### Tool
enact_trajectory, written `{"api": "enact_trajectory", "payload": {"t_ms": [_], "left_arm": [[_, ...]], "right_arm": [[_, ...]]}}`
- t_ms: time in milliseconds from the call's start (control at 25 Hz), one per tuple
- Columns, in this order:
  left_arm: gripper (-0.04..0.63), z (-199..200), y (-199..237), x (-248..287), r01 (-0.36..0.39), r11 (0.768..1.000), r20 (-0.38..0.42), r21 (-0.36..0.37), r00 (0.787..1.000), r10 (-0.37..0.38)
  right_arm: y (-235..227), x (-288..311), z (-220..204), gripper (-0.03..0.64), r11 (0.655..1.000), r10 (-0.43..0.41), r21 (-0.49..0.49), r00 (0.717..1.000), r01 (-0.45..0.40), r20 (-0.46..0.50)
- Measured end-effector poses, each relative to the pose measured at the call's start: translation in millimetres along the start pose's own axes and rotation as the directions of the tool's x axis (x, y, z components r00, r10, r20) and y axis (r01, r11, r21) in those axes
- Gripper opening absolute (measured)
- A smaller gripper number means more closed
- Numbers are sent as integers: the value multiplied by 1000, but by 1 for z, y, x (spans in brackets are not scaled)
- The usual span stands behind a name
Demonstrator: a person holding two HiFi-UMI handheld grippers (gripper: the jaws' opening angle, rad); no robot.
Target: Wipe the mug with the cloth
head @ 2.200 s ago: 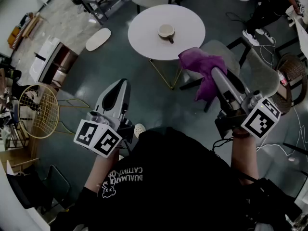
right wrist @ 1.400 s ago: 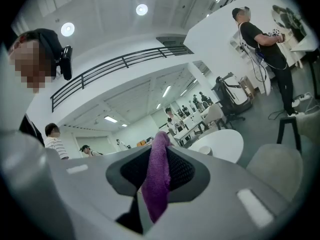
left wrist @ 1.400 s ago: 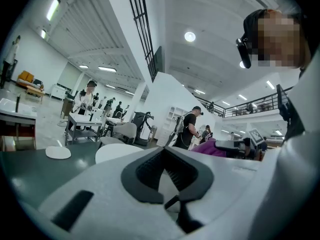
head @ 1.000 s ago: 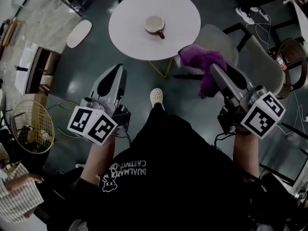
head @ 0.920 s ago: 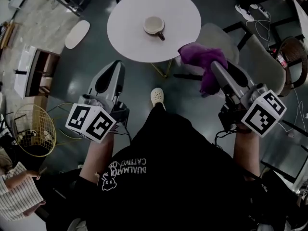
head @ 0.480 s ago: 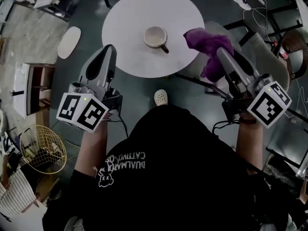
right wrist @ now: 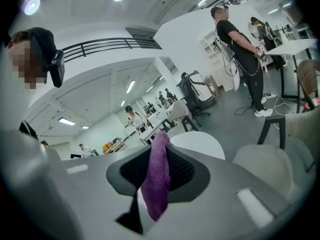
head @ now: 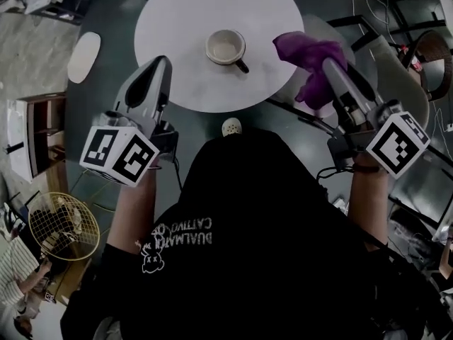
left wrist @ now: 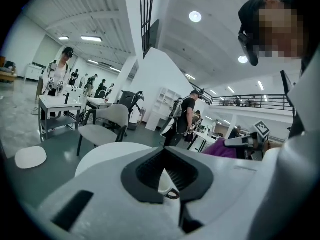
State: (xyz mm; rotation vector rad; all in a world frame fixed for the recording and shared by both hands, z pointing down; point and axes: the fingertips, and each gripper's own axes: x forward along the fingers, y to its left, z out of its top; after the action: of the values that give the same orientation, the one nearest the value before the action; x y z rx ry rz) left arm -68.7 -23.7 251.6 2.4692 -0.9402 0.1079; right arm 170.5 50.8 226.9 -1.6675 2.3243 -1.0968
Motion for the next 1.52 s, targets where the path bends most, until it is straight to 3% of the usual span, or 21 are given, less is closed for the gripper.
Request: {"api": "enact_trajectory", "payload": {"t_ms": [200,440,560,640,760,920,1120,1320,1400,1520], "left_arm": [[-2,-47,22,17,-65,998,-89,-22,994,62],[-2,-106,23,21,-68,993,-203,-97,978,47],[100,-133,8,21,-88,985,-261,-147,964,47],[119,-142,5,32,-94,981,-273,-170,961,45],[211,-158,6,54,-170,968,-321,-184,941,105],[289,-178,-3,92,-298,923,-354,-243,913,202],[307,-188,-5,145,-417,846,-366,-332,884,292],[307,-206,10,140,-586,745,-416,-319,793,446],[269,-211,12,139,-628,708,-436,-323,763,478],[208,-212,13,137,-666,693,-453,-275,726,518]], "right_arm": [[-20,19,-27,92,1000,-12,5,995,12,-98],[-27,53,-49,92,1000,1,29,974,6,-225],[-29,75,-56,92,998,55,34,950,-47,-309],[-34,92,-61,93,997,71,30,939,-64,-337],[-42,112,-70,94,994,110,47,917,-100,-383],[-62,130,-74,94,985,172,71,879,-157,-444],[-97,152,-62,93,972,236,105,837,-212,-494],[-92,156,-69,94,941,334,149,775,-303,-536],[-91,154,-72,94,929,362,149,752,-339,-550],[-88,154,-74,93,912,401,169,727,-373,-557]]}}
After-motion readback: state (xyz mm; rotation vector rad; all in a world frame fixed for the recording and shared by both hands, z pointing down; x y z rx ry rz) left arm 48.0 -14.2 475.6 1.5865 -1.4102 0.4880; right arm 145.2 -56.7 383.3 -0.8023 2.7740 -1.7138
